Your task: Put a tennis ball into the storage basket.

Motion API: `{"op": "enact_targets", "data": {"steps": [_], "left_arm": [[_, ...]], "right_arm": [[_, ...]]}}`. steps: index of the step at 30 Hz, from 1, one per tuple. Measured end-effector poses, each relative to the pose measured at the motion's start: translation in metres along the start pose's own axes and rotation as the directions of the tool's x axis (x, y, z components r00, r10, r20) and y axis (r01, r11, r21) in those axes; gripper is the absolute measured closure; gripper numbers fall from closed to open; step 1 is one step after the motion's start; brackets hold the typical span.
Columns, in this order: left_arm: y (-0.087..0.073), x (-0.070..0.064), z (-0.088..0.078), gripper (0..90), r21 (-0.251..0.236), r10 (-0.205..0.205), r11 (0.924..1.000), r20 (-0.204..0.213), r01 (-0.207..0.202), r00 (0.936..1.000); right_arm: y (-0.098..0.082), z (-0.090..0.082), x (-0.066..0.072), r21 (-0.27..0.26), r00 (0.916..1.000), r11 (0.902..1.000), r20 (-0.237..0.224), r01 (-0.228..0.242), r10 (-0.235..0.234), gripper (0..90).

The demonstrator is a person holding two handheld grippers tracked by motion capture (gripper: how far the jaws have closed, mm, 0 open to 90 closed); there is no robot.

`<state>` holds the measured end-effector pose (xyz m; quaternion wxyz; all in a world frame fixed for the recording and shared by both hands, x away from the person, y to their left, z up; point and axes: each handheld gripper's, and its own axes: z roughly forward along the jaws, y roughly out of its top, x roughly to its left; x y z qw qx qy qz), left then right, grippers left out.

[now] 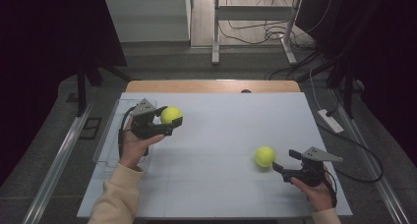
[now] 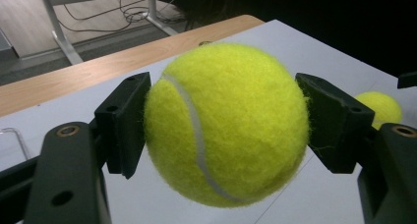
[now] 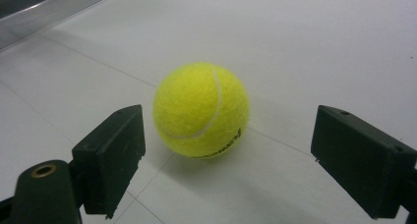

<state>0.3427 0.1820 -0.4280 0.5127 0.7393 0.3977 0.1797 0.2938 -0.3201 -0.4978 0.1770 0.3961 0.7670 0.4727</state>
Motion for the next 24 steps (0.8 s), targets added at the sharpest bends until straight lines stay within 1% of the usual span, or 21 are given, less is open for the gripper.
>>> {"op": "enact_targets", "data": {"steps": [7, 13, 15, 16, 17, 24], "left_arm": [[-0.001, 0.008, -0.006, 26.5, -0.015, -0.021, 0.9997, -0.02, 0.021, 0.9996], [-0.001, 0.014, -0.01, 26.5, -0.023, -0.031, 0.9993, -0.039, 0.03, 0.9988], [-0.002, 0.018, -0.012, 26.5, -0.026, -0.037, 0.9991, -0.052, 0.035, 0.998], [-0.002, 0.018, -0.012, 26.6, -0.026, -0.037, 0.9991, -0.052, 0.035, 0.998], [-0.003, 0.021, -0.014, 26.5, -0.027, -0.04, 0.9989, -0.057, 0.038, 0.9976], [-0.006, 0.03, -0.017, 26.6, -0.027, -0.056, 0.9982, -0.083, 0.054, 0.995]], "right_arm": [[0.0, 0.001, 0.001, 0.0, 1.0, 1.0, -0.003, 0.0, 0.0, 12.8], [0.0, 0.001, 0.001, 0.003, 1.0, 1.0, -0.002, 0.003, -0.003, 12.8], [0.0, 0.001, 0.001, 0.001, 1.0, 1.0, -0.003, 0.001, -0.001, 12.8], [0.0, 0.001, 0.001, 0.001, 1.0, 1.0, -0.004, 0.001, -0.001, 12.8], [0.0, 0.001, 0.001, 0.0, 1.0, 1.0, -0.003, 0.0, 0.0, 12.8], [0.0, 0.001, 0.001, 0.001, 1.0, 1.0, -0.004, 0.001, -0.001, 12.8]]}}
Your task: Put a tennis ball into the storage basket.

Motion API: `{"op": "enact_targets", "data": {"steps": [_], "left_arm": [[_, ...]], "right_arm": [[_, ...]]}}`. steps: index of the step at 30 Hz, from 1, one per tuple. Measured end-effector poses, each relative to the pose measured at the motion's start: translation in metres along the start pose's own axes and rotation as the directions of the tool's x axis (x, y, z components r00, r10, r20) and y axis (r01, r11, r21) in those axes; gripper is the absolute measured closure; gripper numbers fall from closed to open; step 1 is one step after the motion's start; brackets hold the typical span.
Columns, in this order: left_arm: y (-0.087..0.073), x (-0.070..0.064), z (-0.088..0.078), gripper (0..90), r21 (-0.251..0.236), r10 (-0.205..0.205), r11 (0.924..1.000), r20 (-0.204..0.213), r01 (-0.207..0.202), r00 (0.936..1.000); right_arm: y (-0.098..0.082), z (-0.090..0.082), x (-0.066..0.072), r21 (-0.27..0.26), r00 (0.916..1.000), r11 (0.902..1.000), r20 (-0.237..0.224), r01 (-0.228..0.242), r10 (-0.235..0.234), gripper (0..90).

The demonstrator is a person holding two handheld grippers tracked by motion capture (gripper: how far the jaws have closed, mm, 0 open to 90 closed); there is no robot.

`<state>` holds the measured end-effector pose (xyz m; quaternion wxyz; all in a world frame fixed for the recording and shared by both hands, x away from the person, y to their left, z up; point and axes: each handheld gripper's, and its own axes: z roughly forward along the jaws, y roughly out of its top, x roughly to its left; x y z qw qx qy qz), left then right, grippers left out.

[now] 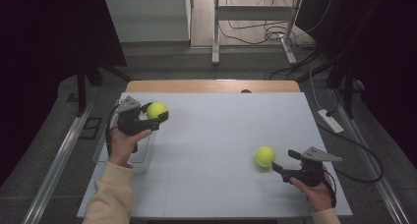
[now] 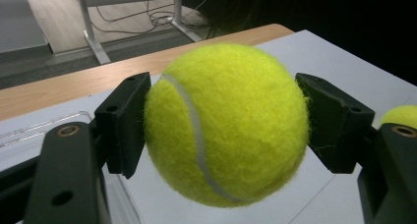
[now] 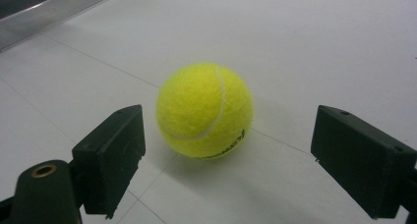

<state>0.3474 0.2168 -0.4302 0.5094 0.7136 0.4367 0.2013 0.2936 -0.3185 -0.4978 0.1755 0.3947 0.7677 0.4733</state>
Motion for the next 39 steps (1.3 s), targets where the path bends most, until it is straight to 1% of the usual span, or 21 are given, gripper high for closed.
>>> {"op": "enact_targets", "data": {"steps": [9, 14, 25, 33, 39], "left_arm": [[-0.002, 0.012, -0.007, 26.6, -0.011, -0.025, 0.9996, -0.032, 0.025, 0.9992], [-0.002, 0.017, -0.011, 26.5, -0.019, -0.031, 0.9994, -0.045, 0.031, 0.9985], [-0.003, 0.022, -0.017, 26.6, -0.029, -0.036, 0.999, -0.072, 0.034, 0.9968], [-0.003, 0.027, -0.02, 26.6, -0.036, -0.047, 0.9984, -0.082, 0.044, 0.9955], [-0.004, 0.033, -0.025, 26.6, -0.047, -0.06, 0.9974, -0.098, 0.055, 0.9933]], "right_arm": [[0.0, -0.002, -0.001, -0.003, 1.0, 1.0, 0.003, -0.002, 0.002, 12.7], [0.0, -0.001, -0.001, -0.002, 1.0, 1.0, 0.001, -0.001, 0.001, 12.7], [0.0, -0.001, -0.001, 0.001, 1.0, 1.0, 0.001, -0.002, 0.002, 12.7], [0.0, -0.001, 0.0, 0.001, 1.0, 1.0, 0.001, -0.001, 0.001, 12.7], [0.0, -0.001, 0.0, 0.001, 1.0, 1.0, 0.001, 0.0, 0.0, 12.7]]}}
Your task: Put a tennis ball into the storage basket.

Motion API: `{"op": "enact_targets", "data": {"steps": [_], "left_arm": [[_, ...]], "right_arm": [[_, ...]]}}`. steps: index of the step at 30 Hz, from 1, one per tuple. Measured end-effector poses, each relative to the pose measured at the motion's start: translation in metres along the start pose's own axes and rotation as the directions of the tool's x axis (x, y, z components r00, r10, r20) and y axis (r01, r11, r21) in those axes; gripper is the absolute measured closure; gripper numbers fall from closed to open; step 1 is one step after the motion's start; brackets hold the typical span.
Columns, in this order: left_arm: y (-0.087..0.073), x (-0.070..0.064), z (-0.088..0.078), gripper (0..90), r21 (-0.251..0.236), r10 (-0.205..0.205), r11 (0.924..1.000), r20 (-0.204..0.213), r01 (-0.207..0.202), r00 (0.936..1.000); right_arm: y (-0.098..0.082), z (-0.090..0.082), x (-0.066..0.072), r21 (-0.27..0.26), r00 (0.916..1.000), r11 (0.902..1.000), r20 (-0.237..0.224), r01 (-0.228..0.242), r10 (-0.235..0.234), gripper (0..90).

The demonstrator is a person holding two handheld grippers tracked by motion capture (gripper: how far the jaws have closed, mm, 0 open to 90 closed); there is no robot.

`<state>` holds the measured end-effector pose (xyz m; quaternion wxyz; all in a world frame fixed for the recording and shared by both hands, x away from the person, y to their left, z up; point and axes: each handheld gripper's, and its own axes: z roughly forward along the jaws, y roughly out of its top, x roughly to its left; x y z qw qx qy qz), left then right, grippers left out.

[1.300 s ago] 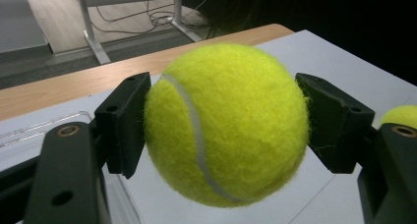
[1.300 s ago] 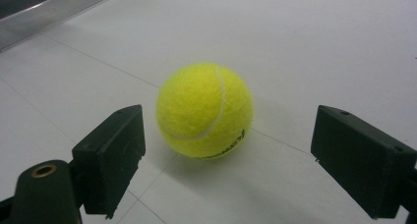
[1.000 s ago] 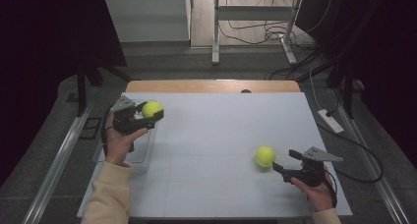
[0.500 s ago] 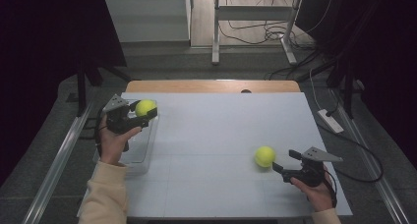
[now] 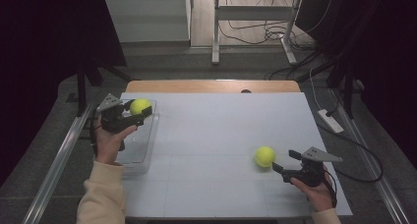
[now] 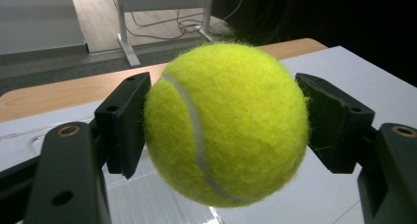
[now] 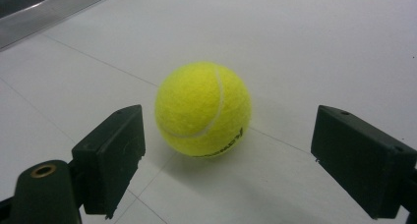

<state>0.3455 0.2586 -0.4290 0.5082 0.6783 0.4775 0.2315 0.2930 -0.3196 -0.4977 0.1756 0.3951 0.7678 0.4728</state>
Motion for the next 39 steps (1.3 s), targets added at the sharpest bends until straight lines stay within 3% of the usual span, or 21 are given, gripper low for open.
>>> {"op": "enact_targets", "data": {"steps": [17, 28, 39], "left_arm": [[-0.002, 0.017, -0.009, 26.6, -0.008, -0.018, 0.9998, -0.065, 0.018, 0.9977], [-0.005, 0.029, -0.011, 26.6, -0.001, -0.049, 0.9988, -0.111, 0.049, 0.9926], [-0.006, 0.035, 0.0, 26.6, 0.065, -0.051, 0.996, -0.142, 0.061, 0.9886]], "right_arm": [[0.0, 0.0, 0.0, 0.004, 1.0, 1.0, 0.0, 0.003, -0.003, 12.7], [-0.001, 0.001, 0.0, 0.009, 1.0, 1.0, 0.001, 0.003, -0.003, 12.7], [-0.002, 0.0, -0.003, 0.004, 1.0, 1.0, -0.002, -0.004, 0.004, 12.7]]}}
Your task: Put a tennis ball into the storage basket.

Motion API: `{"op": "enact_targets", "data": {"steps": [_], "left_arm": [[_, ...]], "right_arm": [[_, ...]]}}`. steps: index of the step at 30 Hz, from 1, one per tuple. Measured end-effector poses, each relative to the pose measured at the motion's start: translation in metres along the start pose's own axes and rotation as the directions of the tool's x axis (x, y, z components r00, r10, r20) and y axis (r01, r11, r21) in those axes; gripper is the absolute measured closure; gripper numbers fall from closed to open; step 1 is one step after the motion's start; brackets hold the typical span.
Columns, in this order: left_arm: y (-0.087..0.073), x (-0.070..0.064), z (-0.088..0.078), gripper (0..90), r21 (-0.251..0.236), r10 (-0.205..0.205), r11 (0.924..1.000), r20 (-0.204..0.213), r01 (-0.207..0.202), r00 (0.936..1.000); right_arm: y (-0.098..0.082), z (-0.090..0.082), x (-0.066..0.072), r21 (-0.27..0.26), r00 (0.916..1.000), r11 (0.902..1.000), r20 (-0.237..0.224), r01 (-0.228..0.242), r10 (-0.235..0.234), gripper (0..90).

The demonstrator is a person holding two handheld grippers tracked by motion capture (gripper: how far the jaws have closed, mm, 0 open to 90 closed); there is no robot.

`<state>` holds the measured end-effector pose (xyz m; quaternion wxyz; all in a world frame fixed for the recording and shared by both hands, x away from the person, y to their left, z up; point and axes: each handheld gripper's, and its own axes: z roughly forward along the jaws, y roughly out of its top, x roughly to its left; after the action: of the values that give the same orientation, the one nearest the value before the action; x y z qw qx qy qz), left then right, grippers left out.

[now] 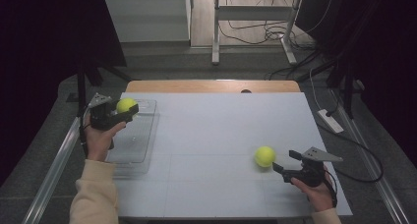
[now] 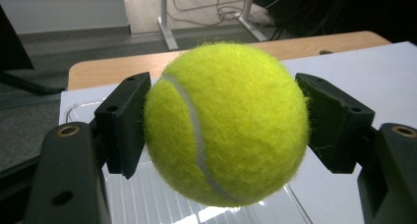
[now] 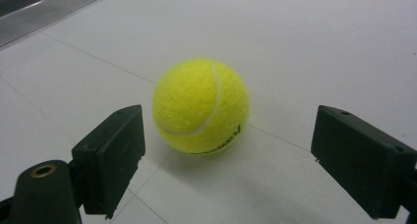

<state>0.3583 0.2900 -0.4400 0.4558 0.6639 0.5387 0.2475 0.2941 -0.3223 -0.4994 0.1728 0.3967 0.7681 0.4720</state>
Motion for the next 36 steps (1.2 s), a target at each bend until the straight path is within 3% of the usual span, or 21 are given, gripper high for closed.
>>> {"op": "enact_targets", "data": {"steps": [10, 14, 20, 28, 36], "left_arm": [[0.011, 0.004, 0.013, 26.5, 0.061, -0.001, 0.9982, -0.02, 0.003, 0.9998], [0.01, 0.008, 0.018, 26.5, 0.085, -0.021, 0.9961, -0.023, 0.023, 0.9995], [0.008, 0.01, 0.025, 26.5, 0.122, -0.017, 0.9923, -0.041, 0.022, 0.999], [0.004, 0.016, 0.04, 26.5, 0.198, -0.011, 0.98, -0.059, 0.022, 0.9982], [0.002, 0.02, 0.047, 26.4, 0.231, -0.01, 0.9726, -0.065, 0.025, 0.9978]], "right_arm": [[0.0, -0.001, -0.001, -0.006, 1.0, 1.0, -0.004, -0.005, 0.005, 12.7], [0.0, -0.001, 0.0, -0.002, 1.0, 1.0, -0.005, -0.004, 0.004, 12.7], [-0.001, 0.0, -0.001, -0.004, 1.0, 1.0, -0.006, -0.007, 0.007, 12.7], [-0.001, -0.001, -0.001, -0.006, 0.9999, 0.9999, -0.007, -0.009, 0.008, 12.8], [-0.001, 0.0, 0.0, -0.004, 0.9999, 0.9999, -0.006, -0.01, 0.01, 12.7]]}}
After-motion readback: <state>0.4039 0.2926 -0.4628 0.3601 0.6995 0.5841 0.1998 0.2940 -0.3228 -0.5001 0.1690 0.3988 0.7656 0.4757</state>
